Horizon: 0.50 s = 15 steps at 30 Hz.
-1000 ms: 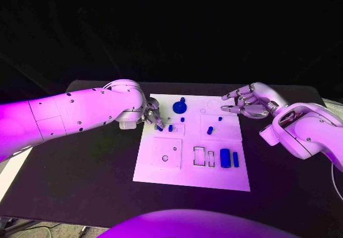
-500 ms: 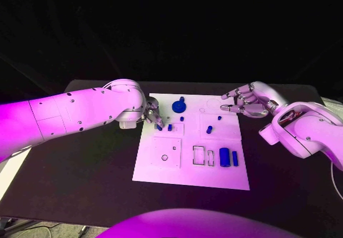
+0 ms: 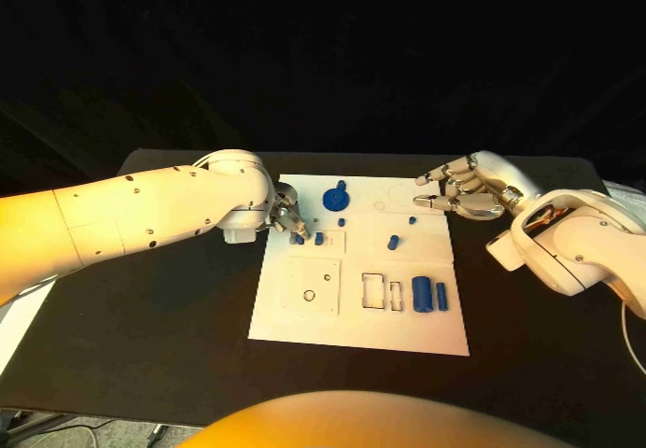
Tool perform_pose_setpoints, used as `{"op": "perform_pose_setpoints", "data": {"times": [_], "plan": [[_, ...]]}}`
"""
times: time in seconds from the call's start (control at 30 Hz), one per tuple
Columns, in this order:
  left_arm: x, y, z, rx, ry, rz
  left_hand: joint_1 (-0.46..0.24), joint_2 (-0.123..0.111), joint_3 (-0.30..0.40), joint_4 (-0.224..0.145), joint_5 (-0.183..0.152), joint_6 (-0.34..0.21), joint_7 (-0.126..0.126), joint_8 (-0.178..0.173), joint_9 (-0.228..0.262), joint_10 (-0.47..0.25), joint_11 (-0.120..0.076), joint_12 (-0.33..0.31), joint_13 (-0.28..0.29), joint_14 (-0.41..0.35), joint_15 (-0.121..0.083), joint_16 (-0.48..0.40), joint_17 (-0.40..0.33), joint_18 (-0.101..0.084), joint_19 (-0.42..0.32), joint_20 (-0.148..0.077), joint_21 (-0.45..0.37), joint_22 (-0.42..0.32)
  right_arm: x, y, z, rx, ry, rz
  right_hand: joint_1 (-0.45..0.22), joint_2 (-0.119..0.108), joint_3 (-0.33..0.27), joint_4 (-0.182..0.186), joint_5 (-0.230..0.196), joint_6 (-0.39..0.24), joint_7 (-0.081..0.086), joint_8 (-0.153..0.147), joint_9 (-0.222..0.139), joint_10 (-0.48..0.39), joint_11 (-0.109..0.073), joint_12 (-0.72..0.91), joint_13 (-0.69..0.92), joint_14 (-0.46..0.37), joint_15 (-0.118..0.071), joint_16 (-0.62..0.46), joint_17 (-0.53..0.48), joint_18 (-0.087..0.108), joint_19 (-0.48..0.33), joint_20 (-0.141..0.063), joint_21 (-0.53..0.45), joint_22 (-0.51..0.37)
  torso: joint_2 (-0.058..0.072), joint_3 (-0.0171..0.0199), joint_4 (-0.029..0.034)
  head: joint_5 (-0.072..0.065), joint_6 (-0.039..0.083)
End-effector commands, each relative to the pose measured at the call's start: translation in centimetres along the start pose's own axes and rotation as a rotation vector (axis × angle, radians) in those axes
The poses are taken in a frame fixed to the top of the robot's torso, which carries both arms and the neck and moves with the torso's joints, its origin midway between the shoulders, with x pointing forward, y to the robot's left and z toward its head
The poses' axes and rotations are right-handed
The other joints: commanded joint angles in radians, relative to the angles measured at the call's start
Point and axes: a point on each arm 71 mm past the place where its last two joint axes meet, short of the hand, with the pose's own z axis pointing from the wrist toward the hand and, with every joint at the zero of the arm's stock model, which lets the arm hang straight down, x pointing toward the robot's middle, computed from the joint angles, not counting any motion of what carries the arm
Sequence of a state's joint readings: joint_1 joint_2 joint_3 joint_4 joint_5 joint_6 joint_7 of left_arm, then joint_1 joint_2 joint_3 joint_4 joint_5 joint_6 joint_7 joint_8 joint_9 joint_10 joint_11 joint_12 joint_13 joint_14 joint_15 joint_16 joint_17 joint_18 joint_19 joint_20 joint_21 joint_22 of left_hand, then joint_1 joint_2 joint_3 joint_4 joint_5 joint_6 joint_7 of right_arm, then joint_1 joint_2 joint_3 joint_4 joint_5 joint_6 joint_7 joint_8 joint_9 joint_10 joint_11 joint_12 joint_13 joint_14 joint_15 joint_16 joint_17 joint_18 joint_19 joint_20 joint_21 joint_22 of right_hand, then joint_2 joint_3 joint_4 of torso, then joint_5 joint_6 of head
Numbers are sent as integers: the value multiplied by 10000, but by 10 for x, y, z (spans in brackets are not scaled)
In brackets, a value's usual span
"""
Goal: Assemble the parts on the task board
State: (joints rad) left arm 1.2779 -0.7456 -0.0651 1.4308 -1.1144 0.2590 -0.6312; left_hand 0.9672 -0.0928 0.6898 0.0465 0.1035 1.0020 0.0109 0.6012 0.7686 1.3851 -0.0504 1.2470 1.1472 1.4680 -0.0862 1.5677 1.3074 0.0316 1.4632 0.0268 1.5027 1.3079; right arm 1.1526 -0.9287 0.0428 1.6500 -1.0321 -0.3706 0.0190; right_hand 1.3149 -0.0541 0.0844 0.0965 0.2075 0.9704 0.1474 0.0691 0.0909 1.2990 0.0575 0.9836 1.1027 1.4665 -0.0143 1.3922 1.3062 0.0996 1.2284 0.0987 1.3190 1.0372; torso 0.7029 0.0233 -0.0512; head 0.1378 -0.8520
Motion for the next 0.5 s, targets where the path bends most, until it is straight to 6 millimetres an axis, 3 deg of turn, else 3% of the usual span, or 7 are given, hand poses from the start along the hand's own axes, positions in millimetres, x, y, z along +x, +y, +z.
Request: {"op": "perform_pose_setpoints", "data": {"times": [0.03,0.5], "plan": [[6,1,2,-128,328,245,-130,-1,-127,10,45,78,-9,-58,-20,110,-2,33,18,1028,-81,31,2634,-108,673,-76,46,1862,1,1,0,-124,71,-71,74,6,-61,10,36,75,-12,35,11,-58,-3,-30,-8,457,-8,-37,-14,76,-42,-14,-38,-14,-1,-3,3,0,-12],[4,1,3,-155,64,164,-321,55,-317,87,52,218,-35,-116,-87,190,-22,81,114,1028,-94,31,2634,-138,733,-90,137,1976,2,3,0,-165,88,-25,76,5,-69,10,45,74,-11,32,11,-69,-3,-53,-28,450,-9,-61,-46,83,-65,-14,-57,-51,-6,-5,11,-2,-35]]}}
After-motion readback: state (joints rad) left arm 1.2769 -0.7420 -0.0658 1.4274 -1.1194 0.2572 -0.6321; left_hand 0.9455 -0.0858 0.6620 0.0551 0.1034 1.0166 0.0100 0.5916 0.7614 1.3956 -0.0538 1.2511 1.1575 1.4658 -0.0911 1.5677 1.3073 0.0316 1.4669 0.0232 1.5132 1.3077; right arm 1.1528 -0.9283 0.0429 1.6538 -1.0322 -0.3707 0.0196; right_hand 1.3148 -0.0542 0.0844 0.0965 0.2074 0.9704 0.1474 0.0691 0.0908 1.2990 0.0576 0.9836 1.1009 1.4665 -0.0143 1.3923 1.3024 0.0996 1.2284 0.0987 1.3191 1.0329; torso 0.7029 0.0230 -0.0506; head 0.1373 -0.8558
